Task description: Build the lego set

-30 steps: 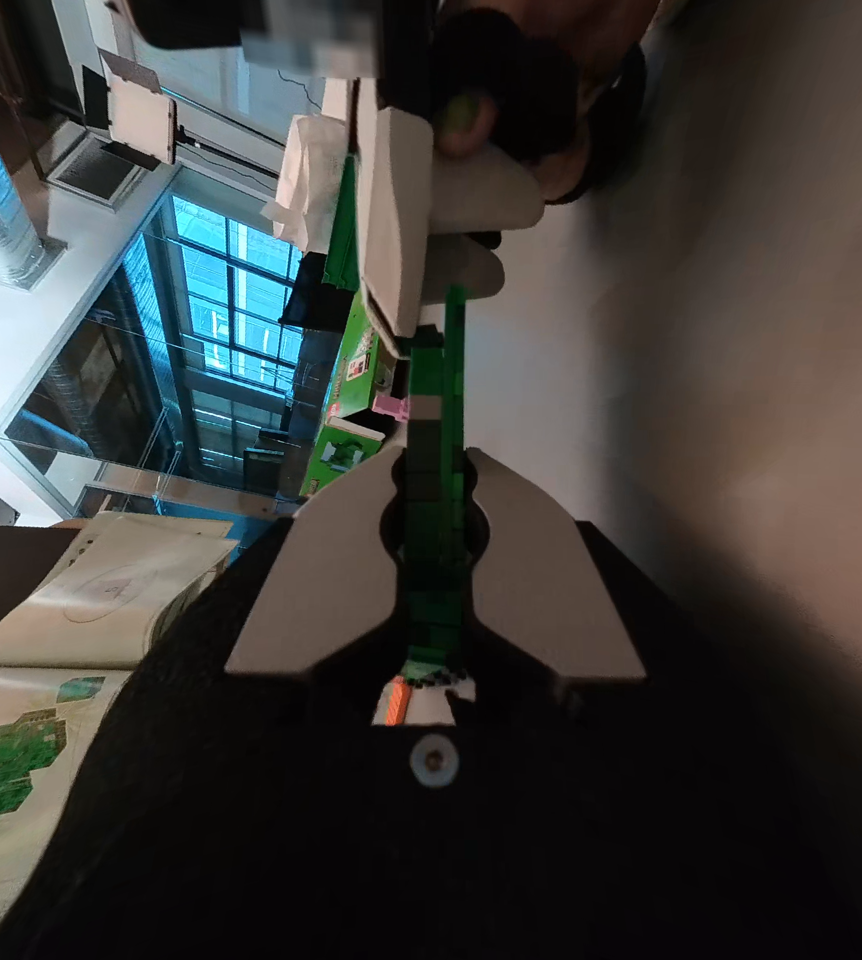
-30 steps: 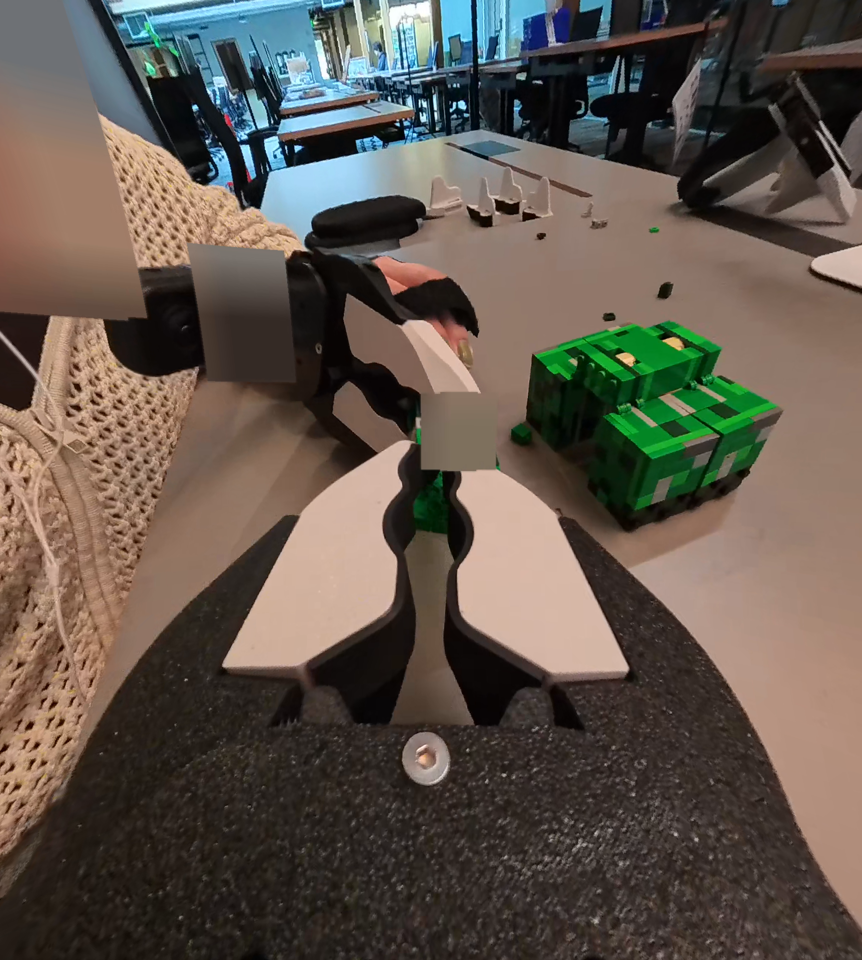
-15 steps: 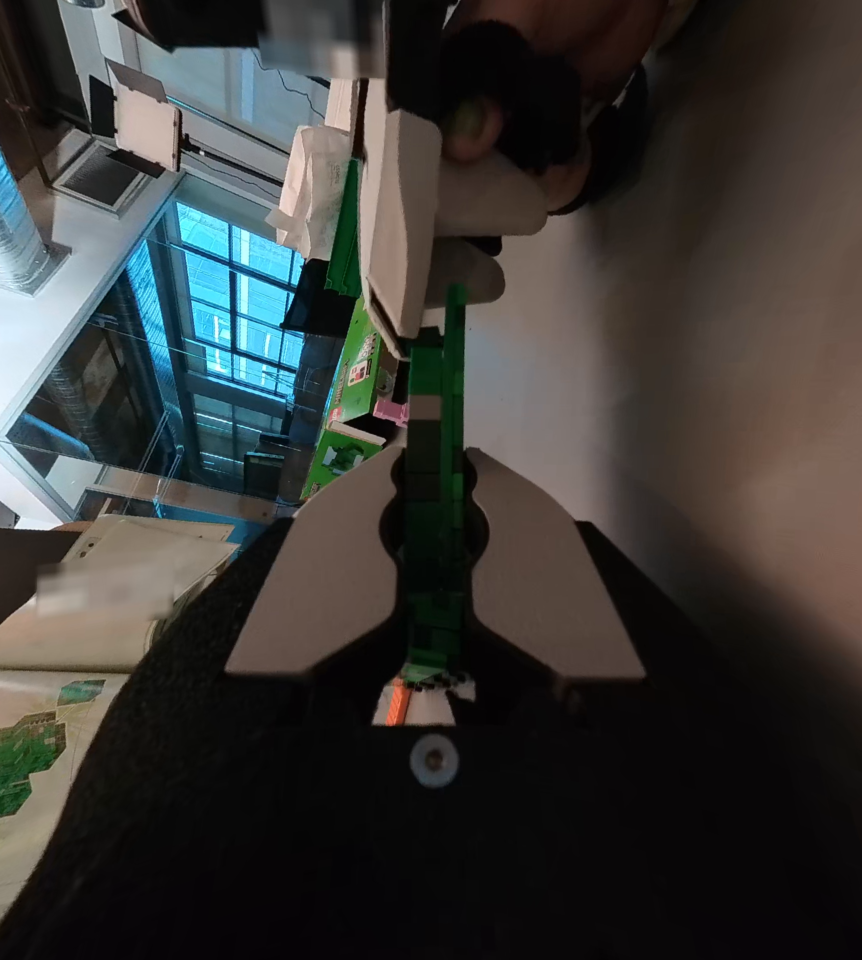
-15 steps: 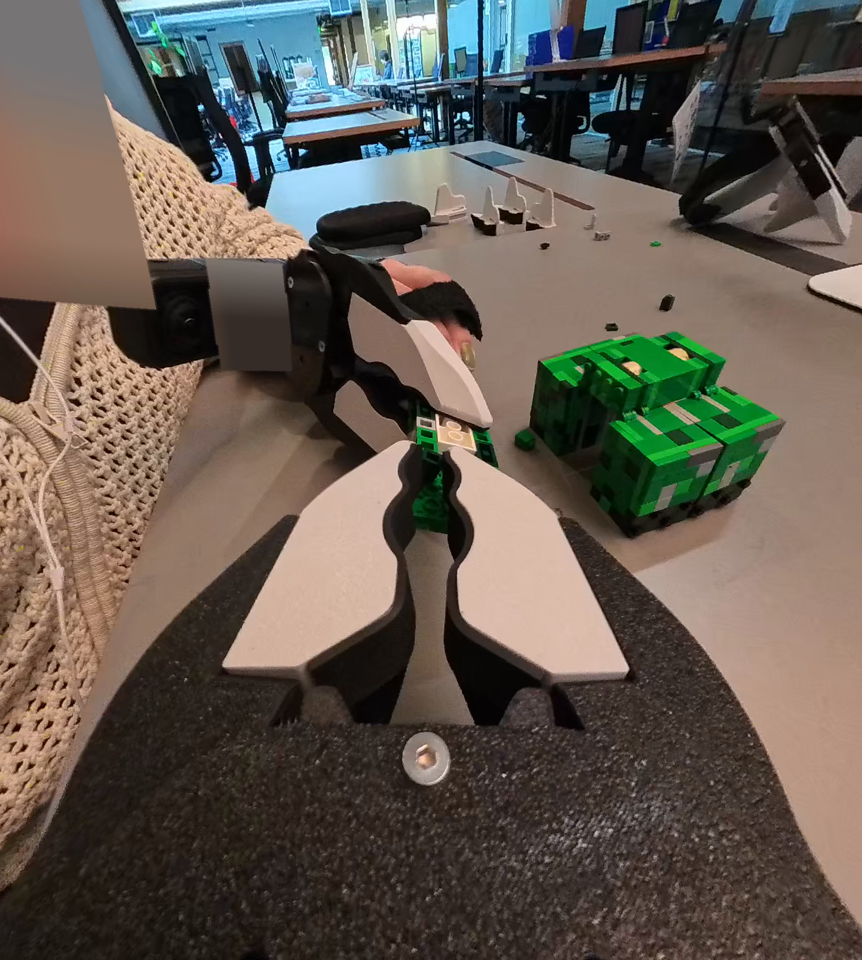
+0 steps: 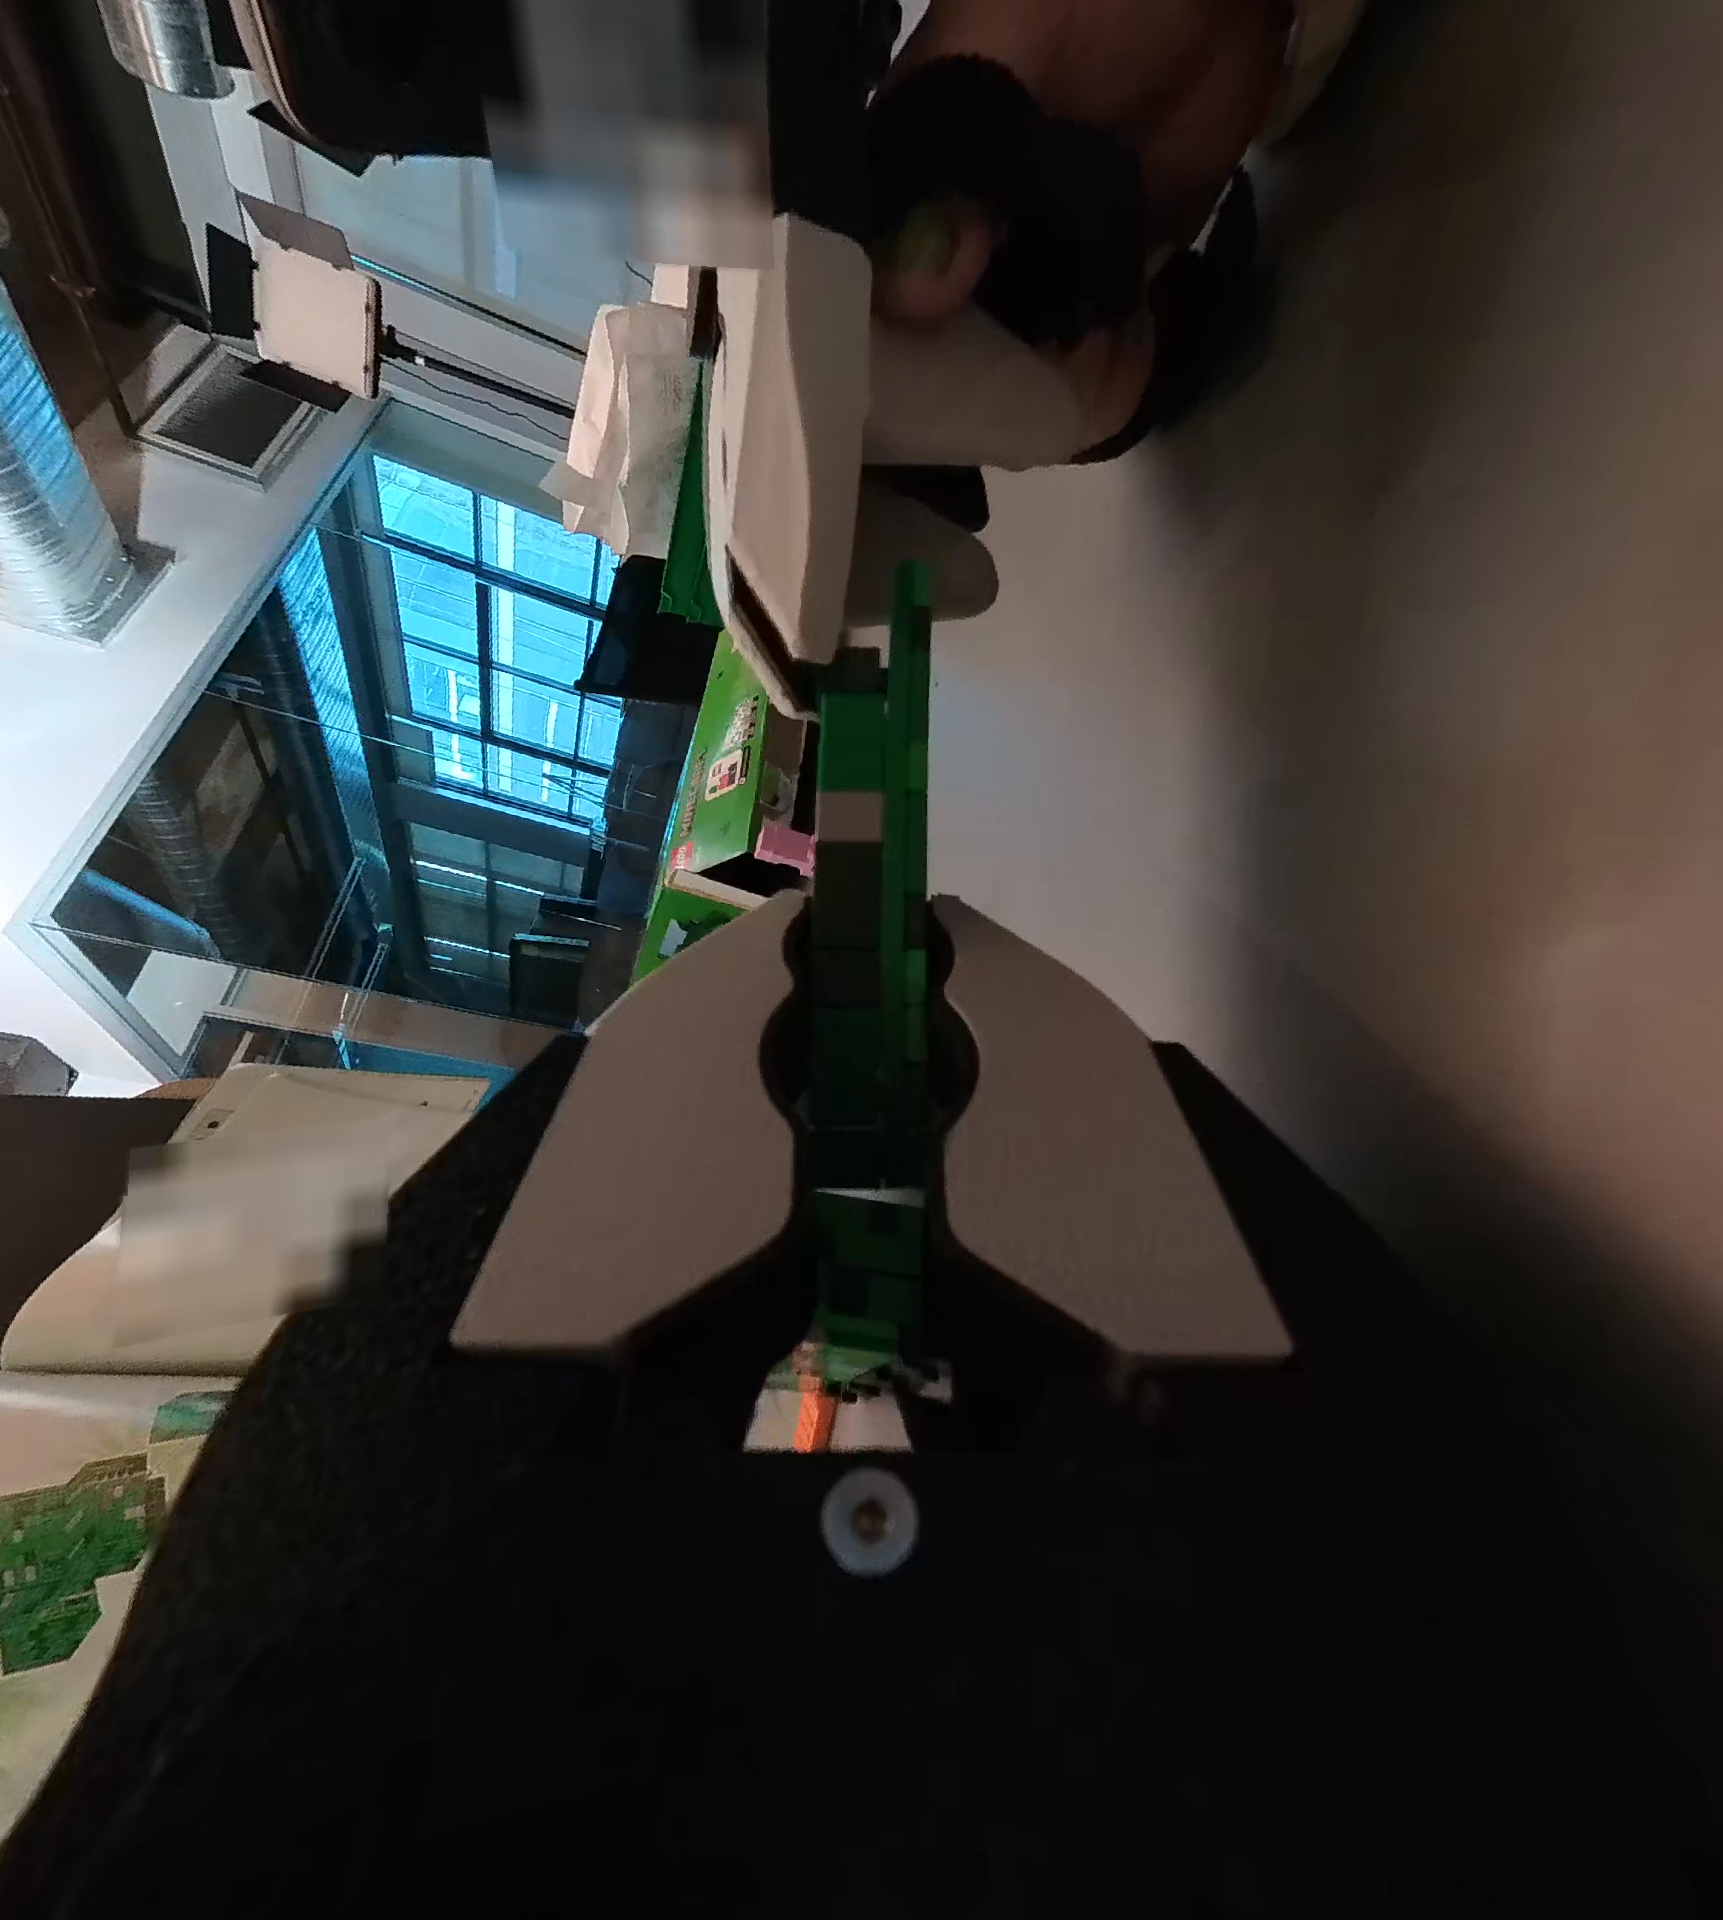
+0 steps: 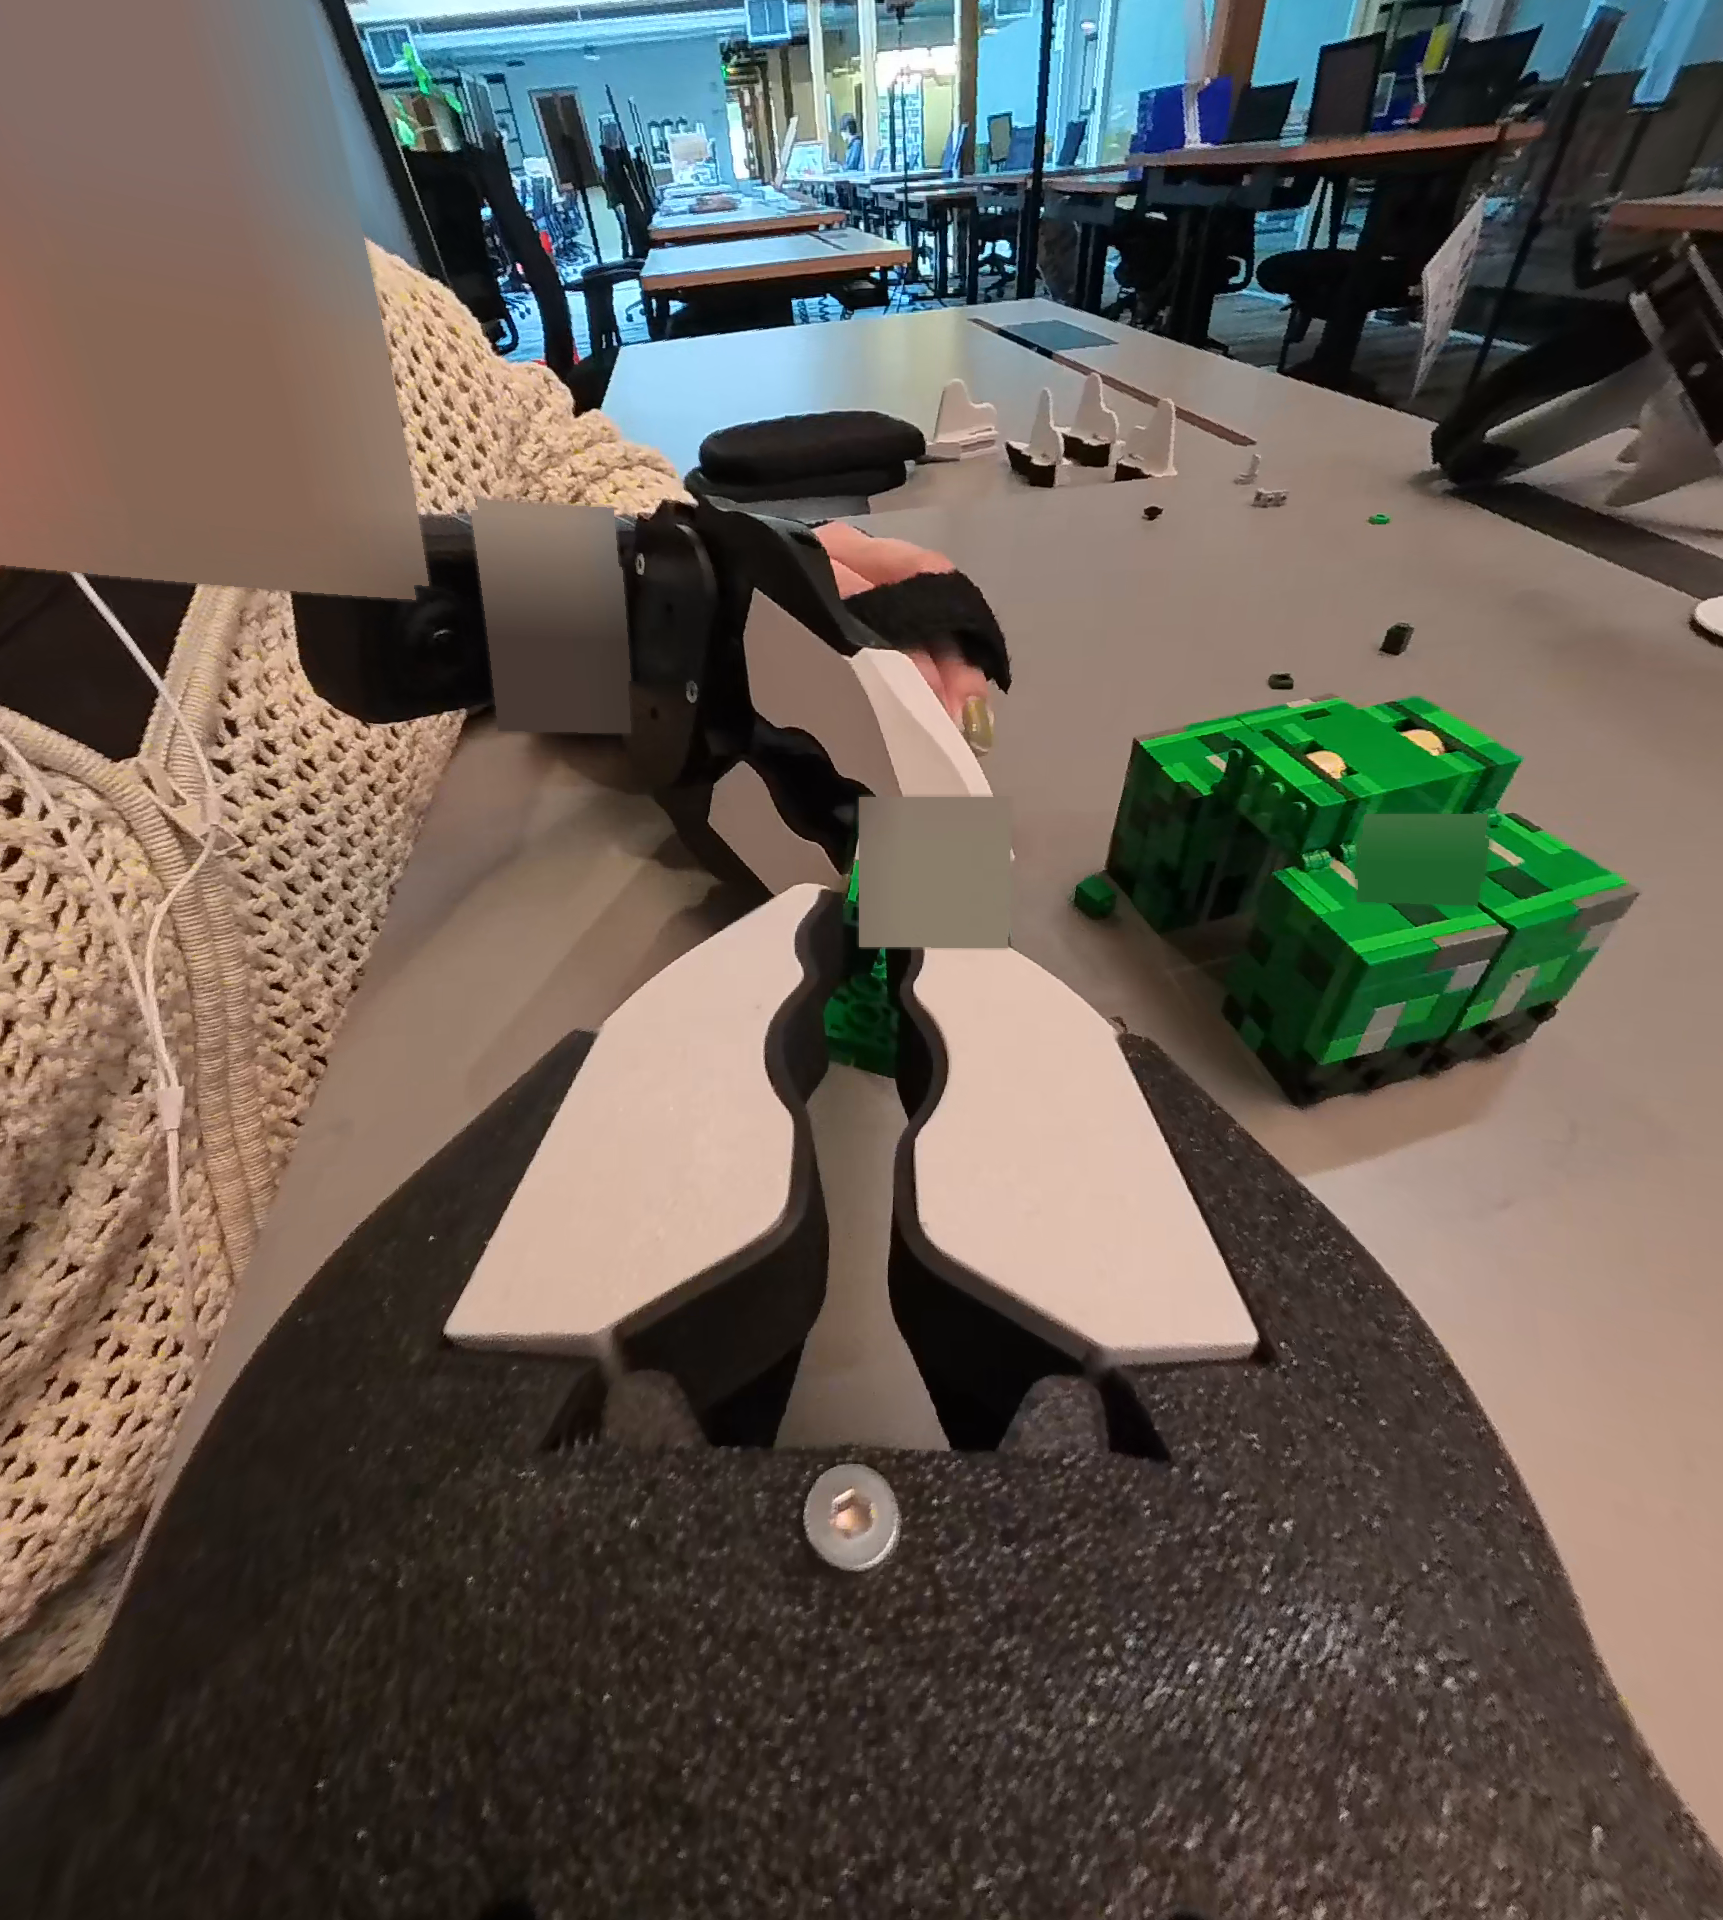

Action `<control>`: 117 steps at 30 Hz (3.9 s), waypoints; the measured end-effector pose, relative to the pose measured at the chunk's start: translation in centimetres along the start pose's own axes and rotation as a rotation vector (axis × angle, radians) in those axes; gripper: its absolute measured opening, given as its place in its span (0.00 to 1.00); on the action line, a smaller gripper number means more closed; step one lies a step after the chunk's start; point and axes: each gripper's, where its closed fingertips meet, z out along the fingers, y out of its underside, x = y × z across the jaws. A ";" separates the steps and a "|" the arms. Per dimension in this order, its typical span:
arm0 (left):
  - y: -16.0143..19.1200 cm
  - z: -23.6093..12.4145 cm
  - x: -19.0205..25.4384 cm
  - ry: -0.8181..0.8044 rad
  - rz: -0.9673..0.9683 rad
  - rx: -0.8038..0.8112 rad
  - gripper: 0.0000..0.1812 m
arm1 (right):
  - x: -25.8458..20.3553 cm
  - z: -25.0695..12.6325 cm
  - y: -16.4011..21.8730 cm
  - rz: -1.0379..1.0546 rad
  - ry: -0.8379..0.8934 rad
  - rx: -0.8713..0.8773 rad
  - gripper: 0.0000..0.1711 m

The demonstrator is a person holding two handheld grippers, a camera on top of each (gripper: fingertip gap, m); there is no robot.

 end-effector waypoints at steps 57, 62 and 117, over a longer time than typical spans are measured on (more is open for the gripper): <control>1.4 -0.1 -0.4 -0.029 0.076 -0.109 0.10 | 3.0 0.7 1.1 -1.253 0.757 -0.566 0.11; 1.7 0.1 0.1 0.006 0.046 -0.124 0.09 | 3.3 0.9 1.7 -1.169 0.730 -0.548 0.11; 1.9 -0.1 0.8 0.024 0.114 -0.096 0.10 | 4.7 -9.0 -5.8 -0.481 0.852 0.279 0.16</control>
